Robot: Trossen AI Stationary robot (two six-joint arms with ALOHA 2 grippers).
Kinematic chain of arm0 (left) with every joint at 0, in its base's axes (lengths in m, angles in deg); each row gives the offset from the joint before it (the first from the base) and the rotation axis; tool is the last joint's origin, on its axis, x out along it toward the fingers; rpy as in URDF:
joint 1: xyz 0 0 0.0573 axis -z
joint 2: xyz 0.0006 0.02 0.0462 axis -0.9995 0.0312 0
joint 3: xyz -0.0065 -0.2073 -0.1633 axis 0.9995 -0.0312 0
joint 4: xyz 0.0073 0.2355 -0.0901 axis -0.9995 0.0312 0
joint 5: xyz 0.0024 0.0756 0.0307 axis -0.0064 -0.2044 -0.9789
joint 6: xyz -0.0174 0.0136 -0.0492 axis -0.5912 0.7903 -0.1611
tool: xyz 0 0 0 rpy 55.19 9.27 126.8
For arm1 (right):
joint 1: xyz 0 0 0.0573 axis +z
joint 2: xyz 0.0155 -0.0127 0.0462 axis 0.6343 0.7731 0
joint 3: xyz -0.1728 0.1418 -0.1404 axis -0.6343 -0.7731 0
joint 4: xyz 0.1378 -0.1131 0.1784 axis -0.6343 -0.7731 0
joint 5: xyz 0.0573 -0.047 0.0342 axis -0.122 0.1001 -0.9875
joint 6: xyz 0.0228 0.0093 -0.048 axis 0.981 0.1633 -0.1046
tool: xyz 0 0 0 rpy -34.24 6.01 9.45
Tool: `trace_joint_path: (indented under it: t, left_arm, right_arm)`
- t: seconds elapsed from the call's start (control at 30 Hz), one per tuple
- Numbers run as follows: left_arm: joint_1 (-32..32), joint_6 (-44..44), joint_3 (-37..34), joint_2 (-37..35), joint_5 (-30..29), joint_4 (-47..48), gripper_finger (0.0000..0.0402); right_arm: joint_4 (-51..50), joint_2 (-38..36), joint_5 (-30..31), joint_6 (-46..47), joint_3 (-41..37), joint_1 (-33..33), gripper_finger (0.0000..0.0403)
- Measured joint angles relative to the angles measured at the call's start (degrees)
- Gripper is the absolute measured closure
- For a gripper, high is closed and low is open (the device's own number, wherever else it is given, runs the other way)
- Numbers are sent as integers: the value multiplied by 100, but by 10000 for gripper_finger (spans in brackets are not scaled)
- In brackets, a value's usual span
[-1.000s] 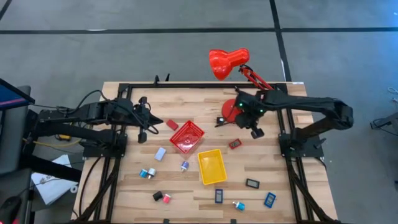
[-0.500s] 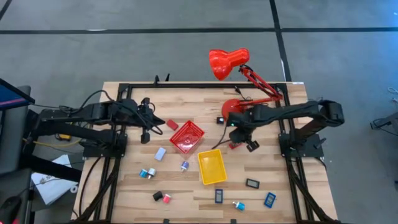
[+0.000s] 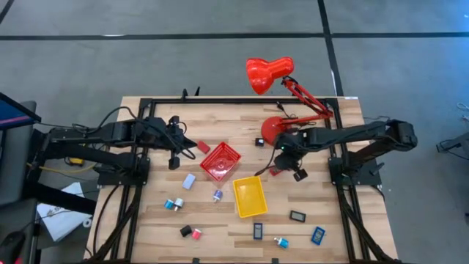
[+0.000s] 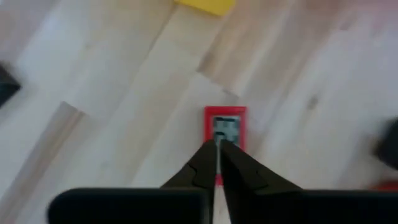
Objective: Pick & Place Office items
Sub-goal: Put the right red digital clock into the red basket
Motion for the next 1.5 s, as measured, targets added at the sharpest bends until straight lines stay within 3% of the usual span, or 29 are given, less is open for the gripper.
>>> trace_joint_path:
  t: [0.37, 0.53, 0.7, 0.93, 1.07, 1.3, 1.5]
  left_arm:
    - [0, 0, 0, -2, -2, -32, 400]
    - [-2, 0, 0, -2, -3, -52, 400]
    - [0, 1, 0, -2, -2, -66, 400]
    - [-2, 17, 0, -2, -4, -92, 400]
    - [-1, 20, 0, -2, -2, -90, 400]
    - [0, 20, 0, -2, -2, -90, 400]
    - [0, 20, 0, -2, -3, -89, 400]
  right_arm:
    - [376, 753, -15, -200, -4, 17, 193]
    - [621, 996, 233, -228, -4, 21, 147]
    - [833, 1275, 531, -260, 1, 27, 145]
    - [829, 1533, 501, -156, 23, 28, 160]
    - [892, 1458, 500, -124, -4, 28, 189]
    - [966, 1392, 532, -103, 5, 54, 275]
    - [362, 1401, 514, 169, 437, 129, 281]
